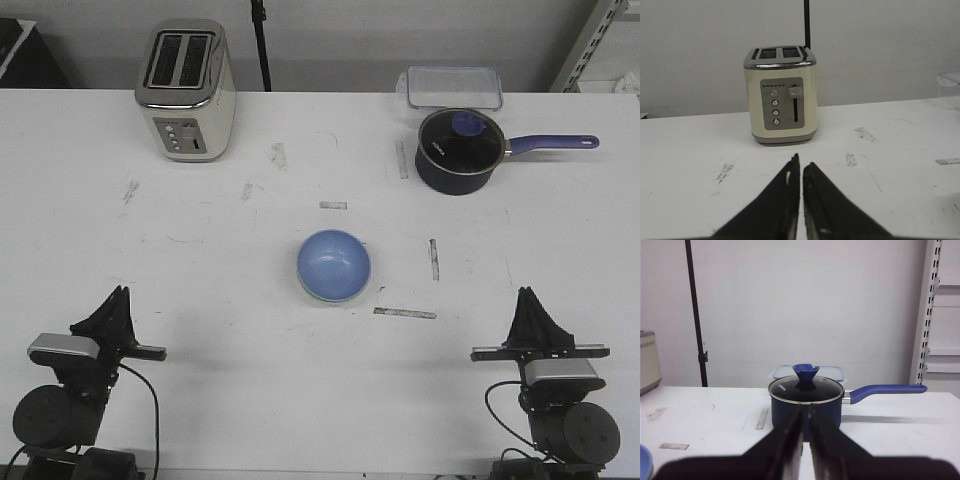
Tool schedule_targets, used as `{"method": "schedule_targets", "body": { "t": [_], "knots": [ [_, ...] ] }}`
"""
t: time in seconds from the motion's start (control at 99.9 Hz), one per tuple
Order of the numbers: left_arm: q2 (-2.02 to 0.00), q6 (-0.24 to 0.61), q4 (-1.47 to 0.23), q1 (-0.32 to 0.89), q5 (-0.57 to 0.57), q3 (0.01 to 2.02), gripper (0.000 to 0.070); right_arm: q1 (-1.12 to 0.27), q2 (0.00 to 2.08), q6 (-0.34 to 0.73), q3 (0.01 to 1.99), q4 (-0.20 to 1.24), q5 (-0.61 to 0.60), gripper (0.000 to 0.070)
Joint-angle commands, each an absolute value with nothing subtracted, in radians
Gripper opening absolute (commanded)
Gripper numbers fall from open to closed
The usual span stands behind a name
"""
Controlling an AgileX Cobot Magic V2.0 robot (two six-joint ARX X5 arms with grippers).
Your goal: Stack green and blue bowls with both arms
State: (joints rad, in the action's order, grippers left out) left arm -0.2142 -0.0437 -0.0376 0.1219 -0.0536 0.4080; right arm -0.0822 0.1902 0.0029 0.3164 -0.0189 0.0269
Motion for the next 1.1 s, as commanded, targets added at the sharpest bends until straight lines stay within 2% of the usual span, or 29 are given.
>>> {"method": "schedule_targets", "body": {
  "t": [0.0,0.29,0.621,1.091],
  "knots": [
    [-0.209,-0.06,-0.023,0.122,-0.055,0.417,0.0002,-0.084,0.189,-0.005,0.321,-0.03,0.027,0.0019],
    [-0.206,-0.06,-0.005,0.109,-0.056,0.398,0.0002,-0.084,0.189,-0.005,0.321,-0.03,0.026,0.0019],
    [-0.178,-0.059,0.241,0.067,-0.056,0.198,0.0002,-0.084,0.189,-0.005,0.321,-0.03,0.027,0.0019],
    [-0.059,-0.059,0.234,0.026,-0.045,0.052,0.0002,-0.084,0.189,-0.005,0.322,-0.03,0.026,0.0019]
  ]
}}
